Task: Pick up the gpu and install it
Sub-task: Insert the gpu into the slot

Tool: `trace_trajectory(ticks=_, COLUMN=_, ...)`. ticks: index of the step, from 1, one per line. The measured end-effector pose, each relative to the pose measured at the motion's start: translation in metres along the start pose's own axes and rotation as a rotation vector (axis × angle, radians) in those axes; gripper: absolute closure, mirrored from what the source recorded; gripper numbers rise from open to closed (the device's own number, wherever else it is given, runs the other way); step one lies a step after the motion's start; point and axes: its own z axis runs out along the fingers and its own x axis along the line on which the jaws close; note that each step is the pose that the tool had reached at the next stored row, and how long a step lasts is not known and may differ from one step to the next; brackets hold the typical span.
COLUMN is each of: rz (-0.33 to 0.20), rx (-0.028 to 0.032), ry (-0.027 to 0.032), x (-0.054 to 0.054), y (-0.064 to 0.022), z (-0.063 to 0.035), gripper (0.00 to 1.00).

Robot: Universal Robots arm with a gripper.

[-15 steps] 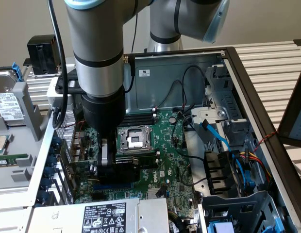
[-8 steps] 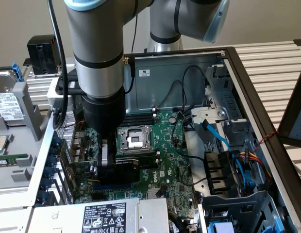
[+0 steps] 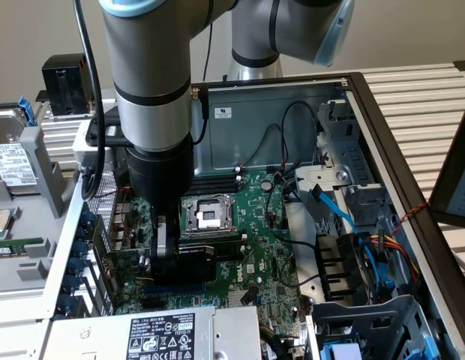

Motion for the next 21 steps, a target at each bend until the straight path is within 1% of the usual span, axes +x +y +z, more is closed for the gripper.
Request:
trace_trajectory(ticks=12, rz=0.000, rx=0.0000, ry=0.0000, x=0.0001, y=-0.0017, z=-0.0002, gripper=0.73)
trace_trajectory(ticks=21, rz=0.000, rx=0.0001, ry=0.0001, x=0.0001, y=0.0000, z=-0.0001, gripper=0.73)
